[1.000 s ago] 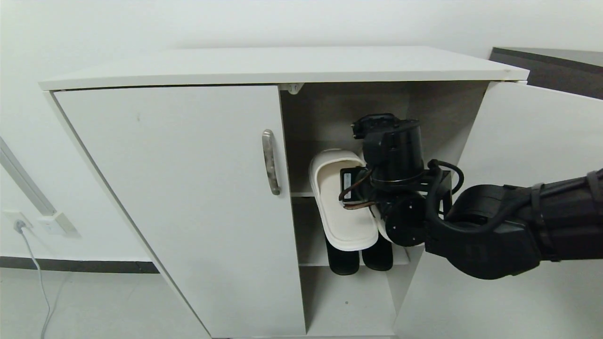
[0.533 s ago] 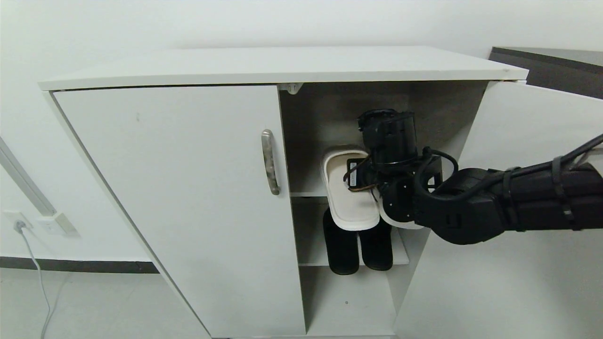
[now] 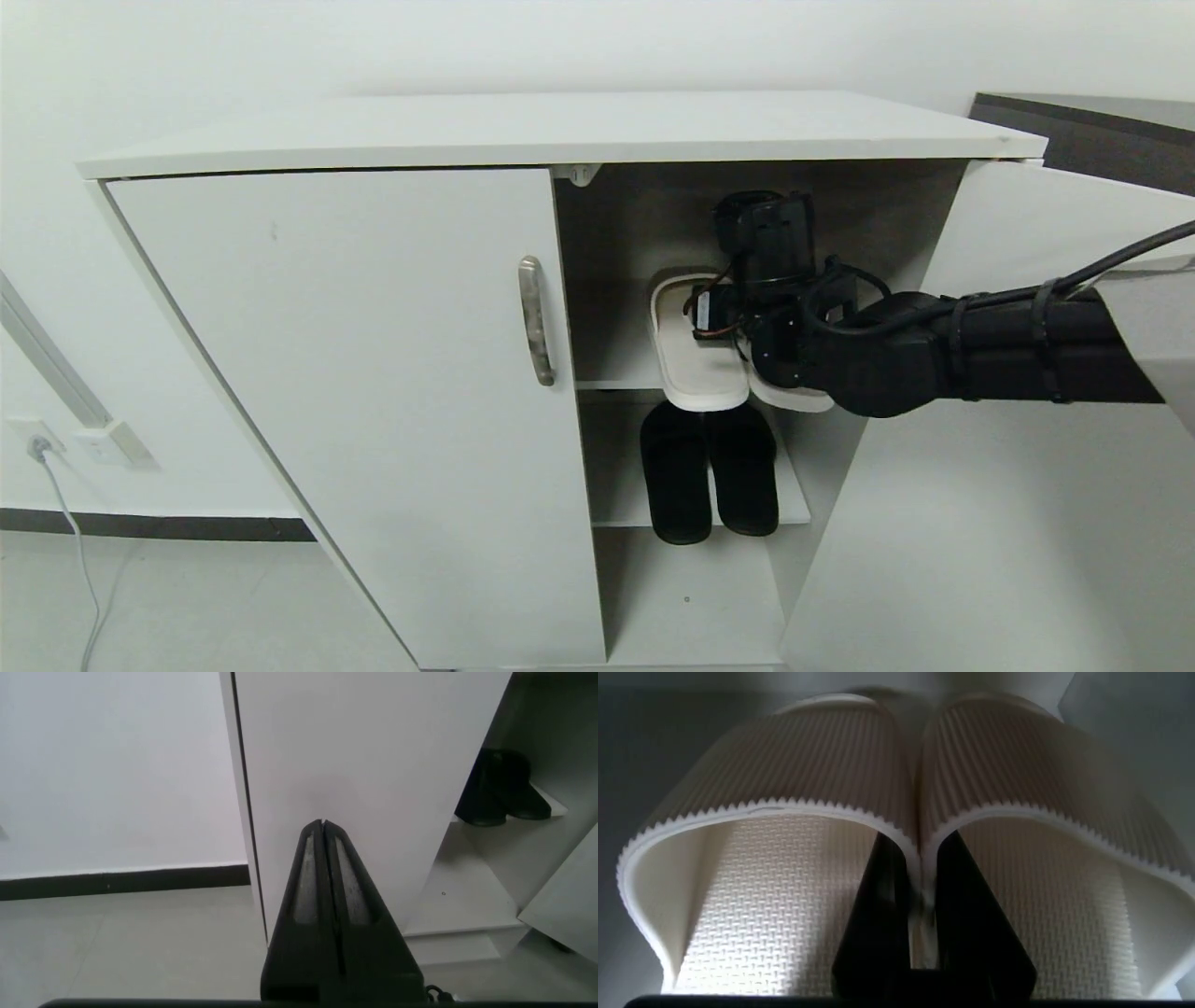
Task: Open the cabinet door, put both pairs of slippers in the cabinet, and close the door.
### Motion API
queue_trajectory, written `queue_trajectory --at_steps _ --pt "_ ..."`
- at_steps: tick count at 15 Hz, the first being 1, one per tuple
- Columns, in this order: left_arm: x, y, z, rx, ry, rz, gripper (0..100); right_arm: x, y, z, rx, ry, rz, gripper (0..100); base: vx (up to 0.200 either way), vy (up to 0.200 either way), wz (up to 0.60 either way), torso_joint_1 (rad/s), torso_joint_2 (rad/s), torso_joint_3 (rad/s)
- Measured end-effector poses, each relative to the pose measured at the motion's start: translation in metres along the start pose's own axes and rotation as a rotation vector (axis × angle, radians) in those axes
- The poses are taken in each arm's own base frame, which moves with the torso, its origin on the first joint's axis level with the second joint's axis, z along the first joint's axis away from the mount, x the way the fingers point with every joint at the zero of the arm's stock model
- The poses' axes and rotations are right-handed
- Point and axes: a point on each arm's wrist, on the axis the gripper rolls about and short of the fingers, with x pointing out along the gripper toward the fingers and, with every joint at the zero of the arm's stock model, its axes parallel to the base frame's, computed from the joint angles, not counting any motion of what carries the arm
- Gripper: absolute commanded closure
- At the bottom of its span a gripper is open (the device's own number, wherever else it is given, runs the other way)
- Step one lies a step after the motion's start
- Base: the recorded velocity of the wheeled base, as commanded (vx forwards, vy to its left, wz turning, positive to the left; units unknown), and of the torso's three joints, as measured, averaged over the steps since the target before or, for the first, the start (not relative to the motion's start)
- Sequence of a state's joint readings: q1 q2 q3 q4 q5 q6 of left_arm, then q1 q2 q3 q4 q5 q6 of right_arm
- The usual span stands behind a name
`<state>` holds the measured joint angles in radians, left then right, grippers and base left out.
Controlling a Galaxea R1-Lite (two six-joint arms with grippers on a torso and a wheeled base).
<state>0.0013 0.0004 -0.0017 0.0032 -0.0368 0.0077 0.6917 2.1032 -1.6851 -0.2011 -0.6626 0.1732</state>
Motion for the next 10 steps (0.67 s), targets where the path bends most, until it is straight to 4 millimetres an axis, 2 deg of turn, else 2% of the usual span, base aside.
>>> queue_trajectory --at_steps 5,10 --pt "0.000 0.000 0.000 0.000 0.000 0.000 100 0.014 0.004 0.009 0.020 -0.021 0.000 100 0.000 0.000 0.00 0.000 0.00 0.000" --pt "0.000 0.000 0.000 0.000 0.000 0.000 100 0.026 0.008 0.001 0.015 -0.013 -0.006 100 0.000 0.000 0.00 0.000 0.00 0.000"
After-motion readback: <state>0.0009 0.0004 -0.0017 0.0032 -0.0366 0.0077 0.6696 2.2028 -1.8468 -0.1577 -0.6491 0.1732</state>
